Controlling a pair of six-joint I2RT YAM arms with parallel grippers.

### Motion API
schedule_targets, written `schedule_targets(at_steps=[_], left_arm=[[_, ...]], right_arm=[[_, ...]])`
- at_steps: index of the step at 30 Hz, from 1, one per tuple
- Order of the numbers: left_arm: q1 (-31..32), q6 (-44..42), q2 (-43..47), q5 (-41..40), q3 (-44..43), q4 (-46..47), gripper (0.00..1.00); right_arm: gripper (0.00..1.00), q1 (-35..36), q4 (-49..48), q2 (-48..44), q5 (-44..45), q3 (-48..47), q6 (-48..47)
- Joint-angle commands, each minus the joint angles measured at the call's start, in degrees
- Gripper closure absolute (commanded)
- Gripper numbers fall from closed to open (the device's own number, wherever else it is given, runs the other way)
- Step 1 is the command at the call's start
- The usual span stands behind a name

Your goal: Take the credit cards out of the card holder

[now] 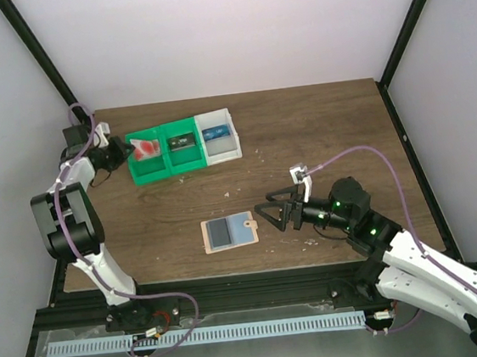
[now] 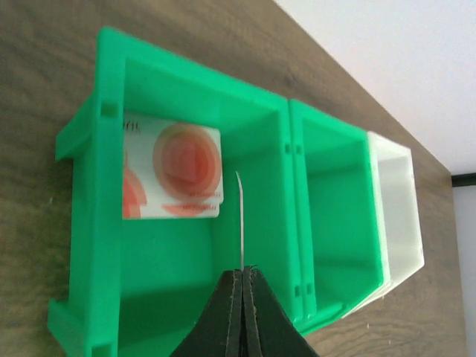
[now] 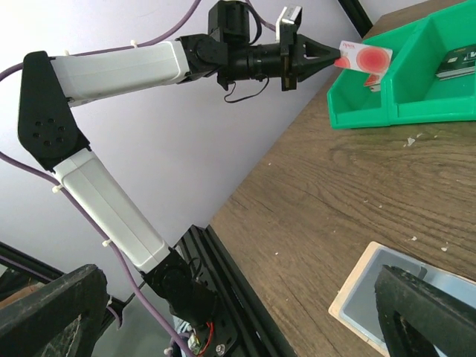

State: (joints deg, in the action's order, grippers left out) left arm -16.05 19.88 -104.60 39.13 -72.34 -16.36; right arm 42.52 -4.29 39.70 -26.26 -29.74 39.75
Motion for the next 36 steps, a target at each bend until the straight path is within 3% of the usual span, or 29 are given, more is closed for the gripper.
schedule_targets(at_steps=[1, 19, 36], left_arm=[[-0.2, -0.3, -2.8, 0.8, -5.6, -1.4, 1.0], [1.7, 0.2, -10.3, 0.1, -13.2, -4.3, 1.0], [3.7, 0.0, -13.2, -6.8, -17.0, -5.9, 0.99]], right_arm=[[0.0, -0.2, -0.5, 0.4, 1.7, -2.2, 1.0], [0.0, -0.2, 0.6, 0.6, 4.8, -2.4, 2.5], [0.0, -0.2, 3.4, -1.4, 9.2, -2.5, 2.7]])
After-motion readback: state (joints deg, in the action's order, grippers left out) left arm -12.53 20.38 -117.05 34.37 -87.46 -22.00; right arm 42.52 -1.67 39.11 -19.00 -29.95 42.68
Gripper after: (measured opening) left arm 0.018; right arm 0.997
